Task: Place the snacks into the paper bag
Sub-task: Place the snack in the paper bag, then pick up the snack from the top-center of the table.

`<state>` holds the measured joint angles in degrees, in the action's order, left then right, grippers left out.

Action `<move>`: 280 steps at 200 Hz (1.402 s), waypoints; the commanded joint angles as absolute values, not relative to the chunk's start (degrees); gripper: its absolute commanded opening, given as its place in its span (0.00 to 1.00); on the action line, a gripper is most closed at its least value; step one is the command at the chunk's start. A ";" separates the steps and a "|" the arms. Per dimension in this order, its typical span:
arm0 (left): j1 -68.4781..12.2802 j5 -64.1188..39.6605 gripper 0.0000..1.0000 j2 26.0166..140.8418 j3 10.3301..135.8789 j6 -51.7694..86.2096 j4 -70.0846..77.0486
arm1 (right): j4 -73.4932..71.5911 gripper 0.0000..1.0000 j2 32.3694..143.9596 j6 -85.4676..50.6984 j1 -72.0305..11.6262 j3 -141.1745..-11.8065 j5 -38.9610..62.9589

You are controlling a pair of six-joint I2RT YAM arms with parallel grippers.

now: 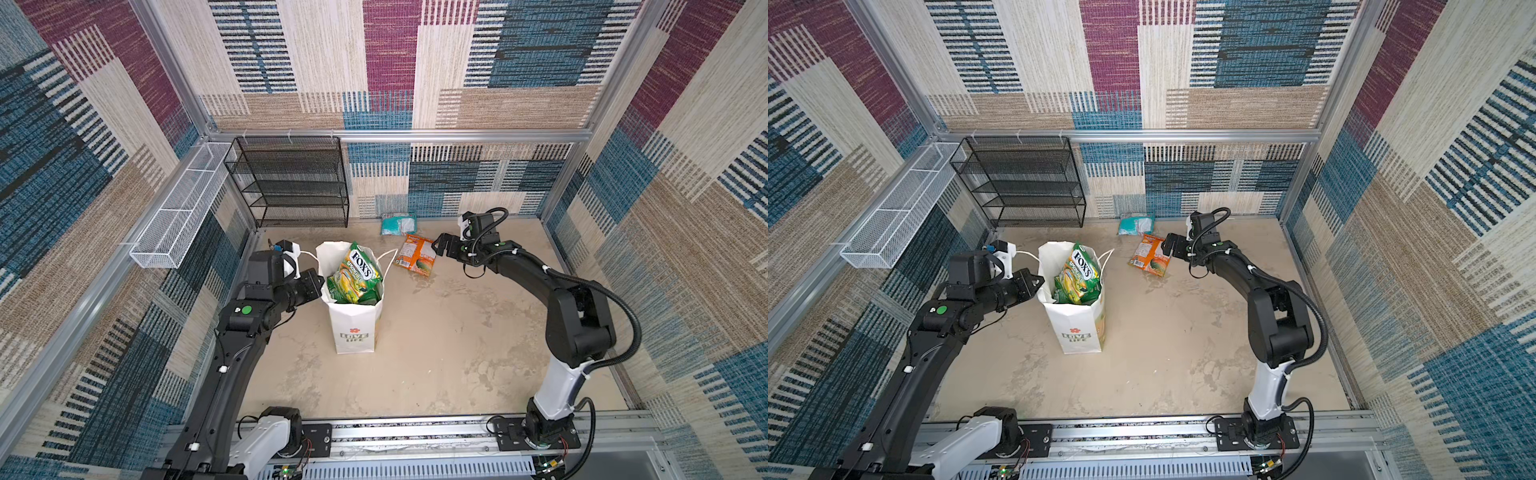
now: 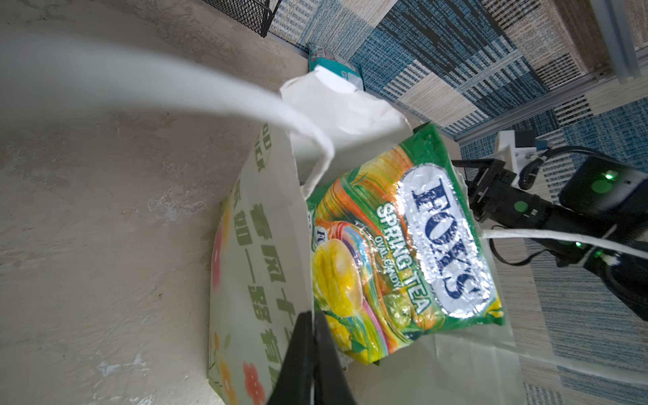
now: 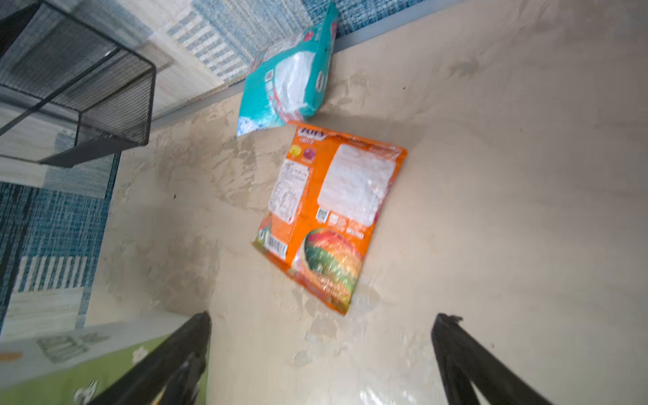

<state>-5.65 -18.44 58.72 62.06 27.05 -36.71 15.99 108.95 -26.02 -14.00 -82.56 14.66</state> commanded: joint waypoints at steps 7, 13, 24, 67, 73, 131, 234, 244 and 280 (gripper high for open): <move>-5.61 -19.44 0.00 58.34 62.05 26.79 -35.42 | 13.98 0.96 116.65 -23.95 -12.36 -89.39 17.99; -5.58 -19.47 0.00 58.21 62.01 26.67 -35.33 | 14.27 0.95 118.47 -23.60 -12.02 -90.86 18.87; -5.54 -19.42 0.00 58.02 62.04 26.71 -35.34 | 14.52 0.93 121.30 -22.96 -11.36 -93.93 20.42; -5.45 -19.42 0.00 57.51 62.14 26.43 -35.33 | 17.84 0.89 131.04 -20.09 -10.19 -104.29 22.97; -5.45 -19.42 0.00 57.45 62.01 26.45 -35.33 | 17.91 0.89 131.97 -19.89 -9.94 -104.96 23.10; -5.20 -19.75 0.00 57.05 62.05 26.46 -35.07 | 18.07 0.77 138.90 -17.97 -8.87 -109.54 30.05; -4.75 -19.97 0.00 56.90 61.96 26.54 -34.76 | 17.51 0.36 143.89 -17.75 -8.82 -111.94 37.20; -4.75 -20.04 0.00 56.98 61.96 26.53 -34.81 | 16.89 0.28 143.80 -17.99 -8.87 -111.43 38.48; -4.66 -19.52 0.00 56.70 61.96 26.45 -34.89 | 11.85 0.04 139.97 -19.12 -8.88 -105.00 40.84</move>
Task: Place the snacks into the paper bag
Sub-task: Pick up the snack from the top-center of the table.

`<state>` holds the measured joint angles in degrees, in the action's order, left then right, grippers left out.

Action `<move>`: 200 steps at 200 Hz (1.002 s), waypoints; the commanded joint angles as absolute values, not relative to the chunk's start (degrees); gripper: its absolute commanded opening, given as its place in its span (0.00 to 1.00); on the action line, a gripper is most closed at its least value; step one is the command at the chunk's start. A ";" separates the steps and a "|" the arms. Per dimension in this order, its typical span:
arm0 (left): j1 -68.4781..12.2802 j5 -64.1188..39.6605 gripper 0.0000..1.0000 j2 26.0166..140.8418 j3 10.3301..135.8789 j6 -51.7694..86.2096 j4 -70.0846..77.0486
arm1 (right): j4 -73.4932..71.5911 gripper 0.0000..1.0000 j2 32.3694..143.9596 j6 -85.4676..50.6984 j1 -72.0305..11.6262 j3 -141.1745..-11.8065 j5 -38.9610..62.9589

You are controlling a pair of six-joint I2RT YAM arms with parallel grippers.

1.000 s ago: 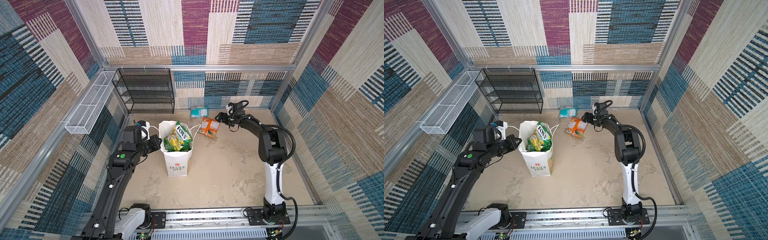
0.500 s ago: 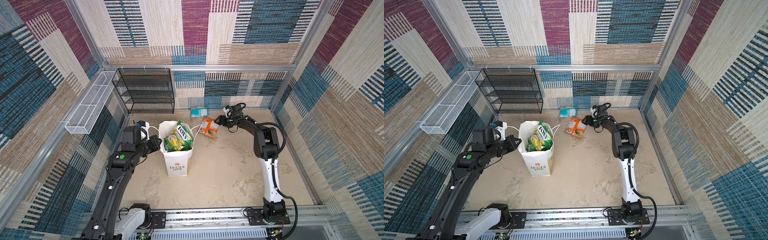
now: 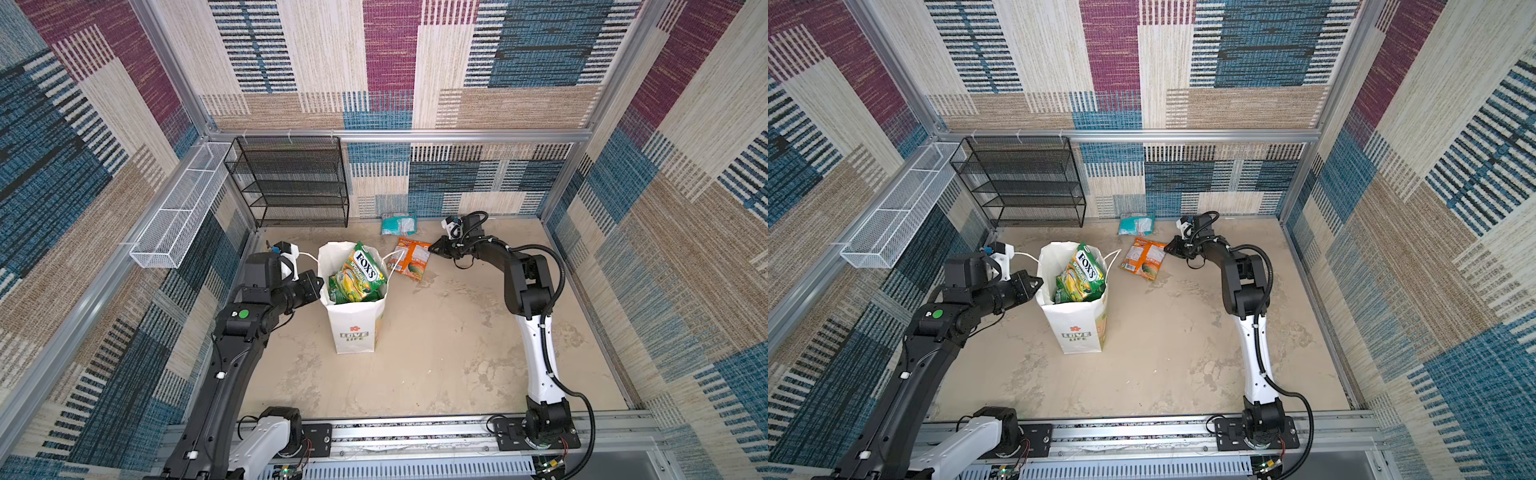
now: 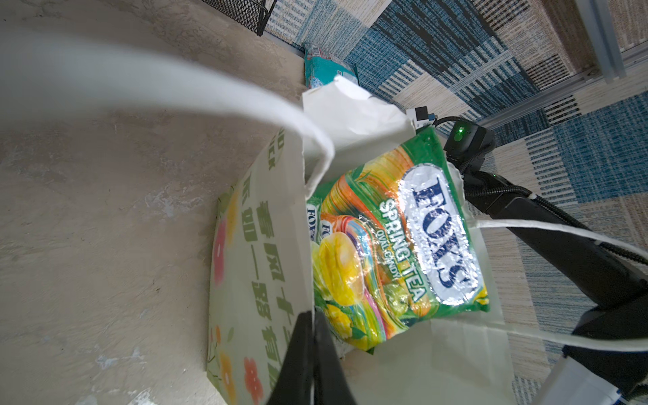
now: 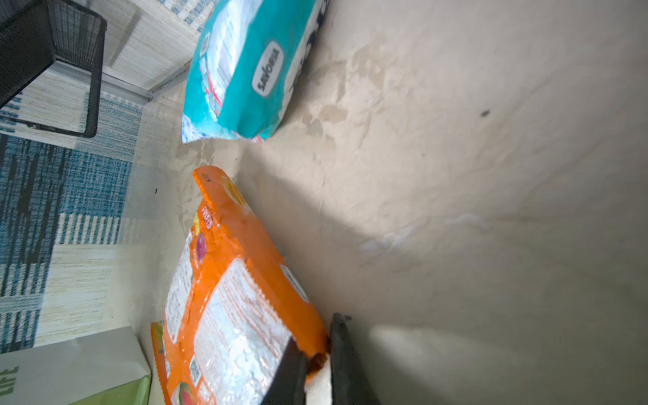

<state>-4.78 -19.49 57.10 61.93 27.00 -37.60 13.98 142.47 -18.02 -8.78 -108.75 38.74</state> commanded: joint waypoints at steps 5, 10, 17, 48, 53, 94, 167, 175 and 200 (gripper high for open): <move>-4.66 -19.52 0.00 56.71 61.96 26.38 -34.89 | 10.91 0.02 138.96 -19.45 -8.85 -103.84 40.98; -4.66 -19.52 0.00 56.71 61.92 26.37 -34.89 | 10.02 0.00 137.96 -19.70 -8.80 -102.57 41.11; -4.66 -19.48 0.00 56.82 61.96 26.37 -34.89 | 8.72 0.00 136.54 -20.01 -8.83 -100.76 41.53; -4.50 -19.36 0.00 56.93 62.05 26.35 -35.07 | 2.70 0.00 128.70 -22.00 -8.87 -91.95 42.63; -4.48 -19.30 0.00 56.94 62.05 26.31 -35.07 | 1.84 0.00 127.27 -22.26 -8.87 -89.97 42.57; -4.16 -19.26 0.00 56.68 61.96 26.36 -34.98 | -4.41 0.00 115.58 -25.37 -8.86 -77.92 42.11; -3.96 -20.37 0.00 57.16 61.88 26.63 -34.67 | -12.48 0.00 93.51 -33.75 -8.86 -60.02 41.31; -4.02 -20.38 0.00 57.13 61.88 26.59 -34.63 | -12.52 0.00 90.59 -34.46 -8.85 -58.71 41.23; -3.96 -20.96 0.00 57.15 61.88 26.72 -34.45 | -10.98 0.00 80.60 -35.96 -8.89 -55.65 39.91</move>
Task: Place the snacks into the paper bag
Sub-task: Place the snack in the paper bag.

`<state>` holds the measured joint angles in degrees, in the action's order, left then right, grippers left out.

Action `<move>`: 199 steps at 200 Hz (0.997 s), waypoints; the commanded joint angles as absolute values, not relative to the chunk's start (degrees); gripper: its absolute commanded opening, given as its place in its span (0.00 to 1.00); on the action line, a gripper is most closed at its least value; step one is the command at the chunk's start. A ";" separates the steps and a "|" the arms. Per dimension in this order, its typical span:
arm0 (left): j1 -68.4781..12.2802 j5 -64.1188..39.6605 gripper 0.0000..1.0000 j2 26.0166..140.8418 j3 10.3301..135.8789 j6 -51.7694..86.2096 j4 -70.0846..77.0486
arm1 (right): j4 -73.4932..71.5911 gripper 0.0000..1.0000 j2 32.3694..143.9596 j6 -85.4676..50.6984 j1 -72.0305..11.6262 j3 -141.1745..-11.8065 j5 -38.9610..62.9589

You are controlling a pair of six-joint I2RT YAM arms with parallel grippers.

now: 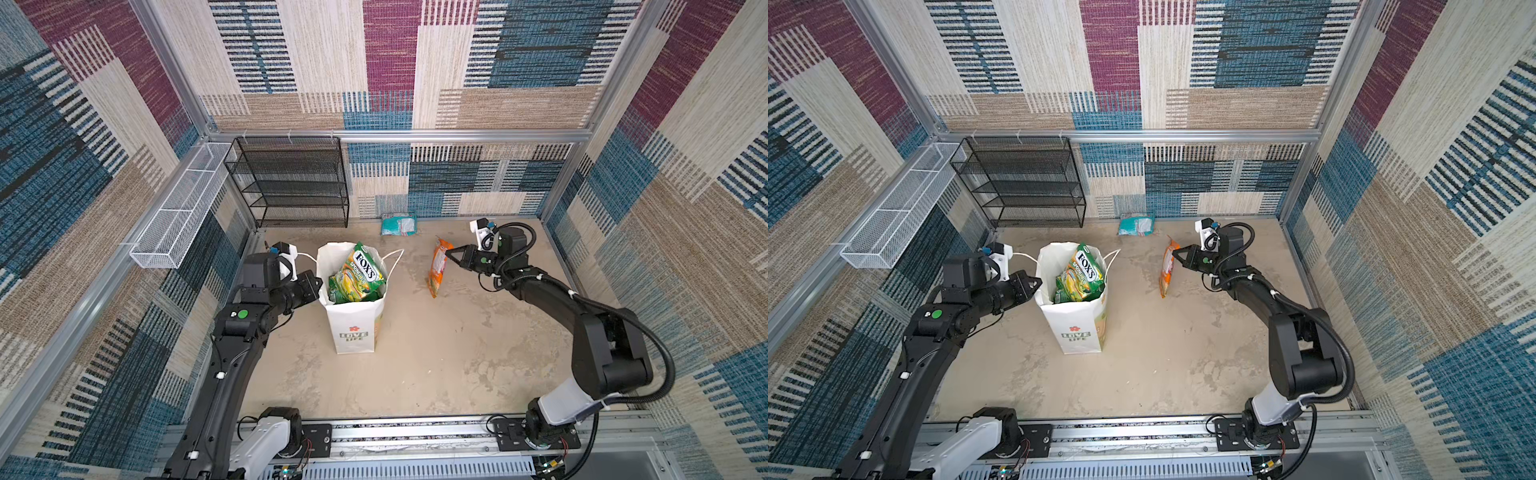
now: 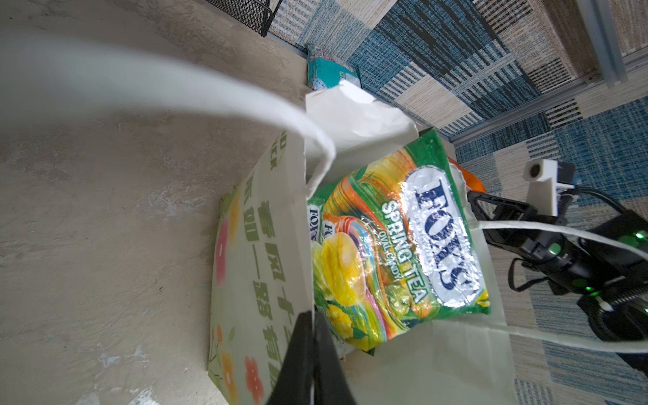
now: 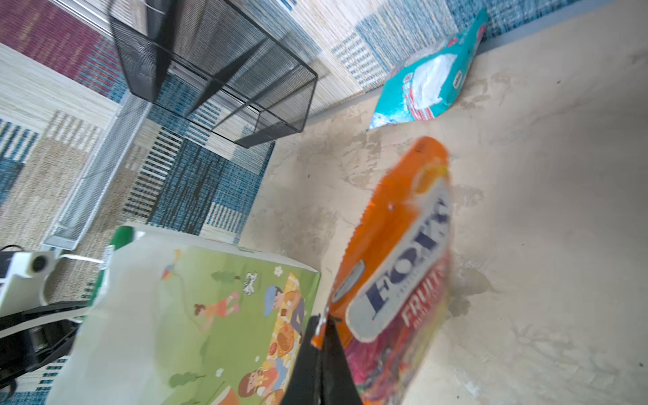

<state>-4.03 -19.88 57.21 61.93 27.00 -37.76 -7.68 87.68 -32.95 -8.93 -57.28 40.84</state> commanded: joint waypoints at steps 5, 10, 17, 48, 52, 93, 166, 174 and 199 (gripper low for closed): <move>-4.02 -21.06 0.00 57.14 61.79 26.75 -34.44 | -10.12 0.00 78.73 -36.08 -8.83 -55.55 39.65; -3.96 -21.09 0.00 57.13 61.78 26.78 -34.45 | -9.18 0.00 76.97 -36.25 -8.88 -55.70 39.48; -3.96 -21.04 0.00 57.30 61.87 26.65 -34.53 | -8.02 0.00 74.53 -36.47 -8.96 -56.07 39.53; -3.96 -20.87 0.00 56.97 61.88 26.72 -34.63 | -1.33 0.00 66.94 -36.32 -10.18 -62.05 39.20; -3.92 -20.92 0.00 57.04 61.88 26.72 -34.66 | -0.44 0.00 66.33 -36.22 -10.48 -63.18 39.13; -3.70 -21.94 0.00 57.19 61.87 26.98 -34.36 | 3.94 0.00 66.46 -36.13 -16.30 -76.79 37.11; -3.69 -23.71 0.00 57.86 61.94 27.24 -34.17 | 7.19 0.00 80.52 -34.91 -33.87 -100.73 34.59; -3.74 -23.82 0.00 57.75 61.95 27.08 -34.32 | 7.21 0.00 81.79 -34.55 -35.83 -102.01 34.29; -3.69 -23.14 0.00 57.05 61.88 26.83 -34.36 | 8.09 0.00 85.85 -33.47 -40.30 -105.33 33.74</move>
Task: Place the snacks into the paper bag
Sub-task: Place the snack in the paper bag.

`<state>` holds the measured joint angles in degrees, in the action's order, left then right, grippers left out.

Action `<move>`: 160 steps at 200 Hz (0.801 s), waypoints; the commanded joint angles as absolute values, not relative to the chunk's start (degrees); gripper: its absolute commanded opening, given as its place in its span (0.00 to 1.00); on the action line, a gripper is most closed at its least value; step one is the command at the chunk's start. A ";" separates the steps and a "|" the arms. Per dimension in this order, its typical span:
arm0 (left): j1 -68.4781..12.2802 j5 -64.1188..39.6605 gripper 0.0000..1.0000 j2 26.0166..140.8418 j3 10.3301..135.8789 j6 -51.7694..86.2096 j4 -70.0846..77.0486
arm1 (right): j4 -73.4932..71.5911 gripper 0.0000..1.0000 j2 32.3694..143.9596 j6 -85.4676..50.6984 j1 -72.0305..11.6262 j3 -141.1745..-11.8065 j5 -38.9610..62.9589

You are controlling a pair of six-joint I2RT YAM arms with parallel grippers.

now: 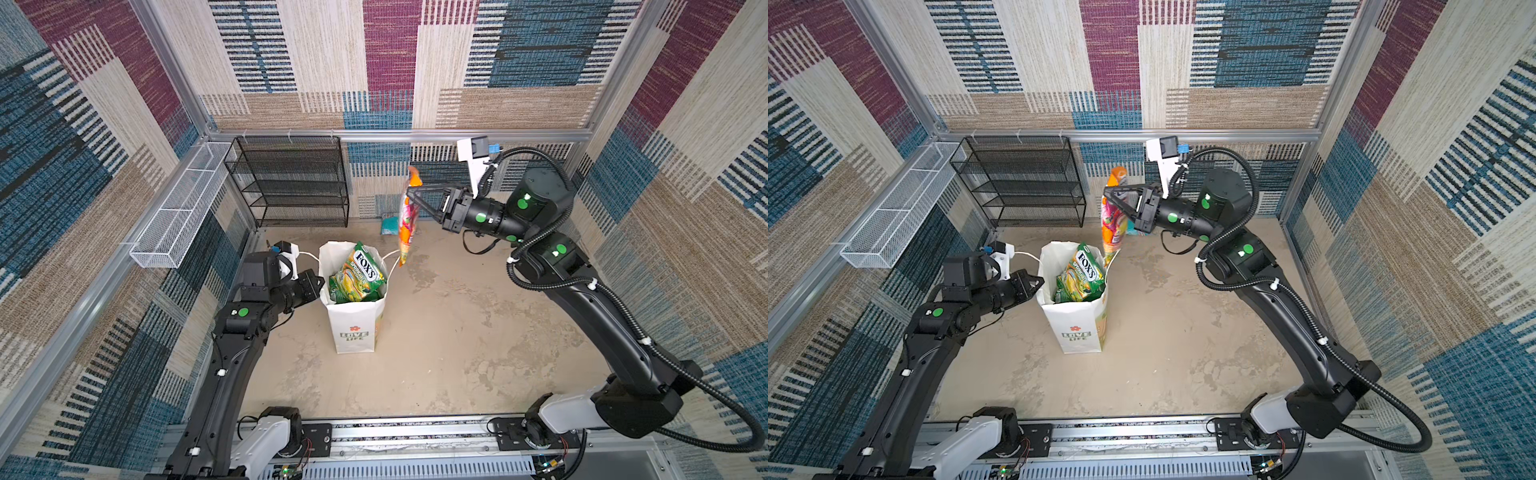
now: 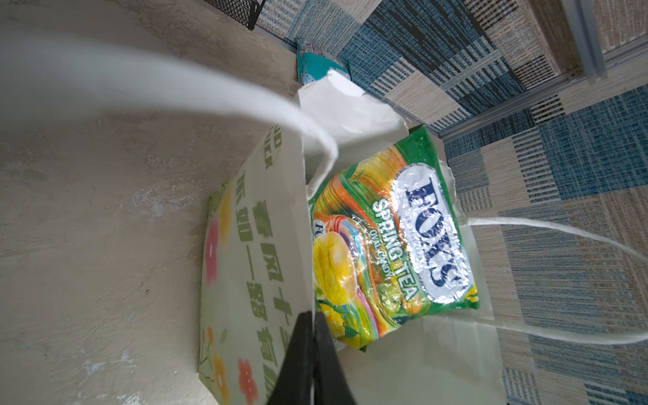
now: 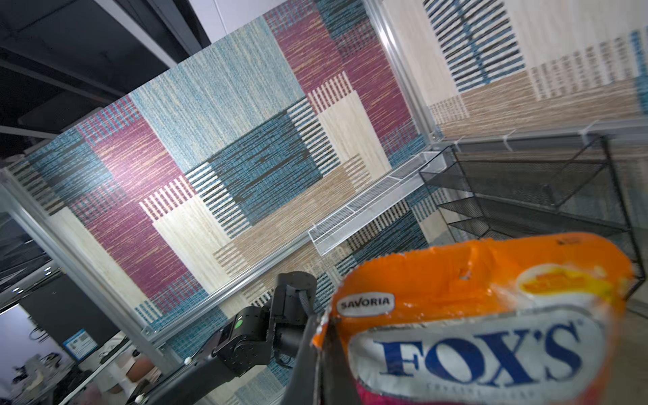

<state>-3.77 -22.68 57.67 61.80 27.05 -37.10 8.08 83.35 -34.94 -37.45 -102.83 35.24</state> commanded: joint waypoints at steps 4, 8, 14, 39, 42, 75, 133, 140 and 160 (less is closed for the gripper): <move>-3.69 -23.03 0.00 57.04 61.92 26.81 -34.35 | 8.12 0.00 86.44 -33.29 -40.89 -105.58 33.66; -3.69 -22.82 0.00 56.95 61.88 26.75 -34.41 | 8.31 0.00 86.86 -33.09 -41.37 -105.81 33.57; -3.69 -22.65 0.00 56.81 61.96 26.71 -34.45 | 8.42 0.00 87.74 -32.85 -42.14 -105.85 33.45; -3.69 -22.68 0.00 56.70 62.04 26.71 -34.54 | 8.49 0.00 90.66 -32.20 -44.22 -104.21 33.27; -3.69 -22.63 0.00 56.72 62.05 26.71 -34.54 | 8.52 0.00 90.97 -32.13 -44.44 -103.87 33.36; -3.60 -22.86 0.00 56.62 62.05 26.71 -34.43 | 12.94 0.00 96.32 -29.79 -45.74 -103.16 32.46; -3.61 -22.62 0.00 56.57 62.05 26.64 -34.44 | 20.63 0.00 102.43 -25.60 -48.41 -107.51 30.49; -3.60 -22.59 0.00 56.55 62.04 26.63 -34.51 | 21.01 0.00 102.56 -25.00 -49.00 -108.19 29.92; -3.61 -22.32 0.00 56.39 62.00 26.48 -34.62 | 21.61 0.00 102.63 -24.39 -49.37 -108.27 27.85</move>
<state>-3.75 -22.63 56.86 61.80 27.03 -37.80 20.08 102.41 -26.55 -48.90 -107.53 30.11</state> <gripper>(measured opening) 0.063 0.051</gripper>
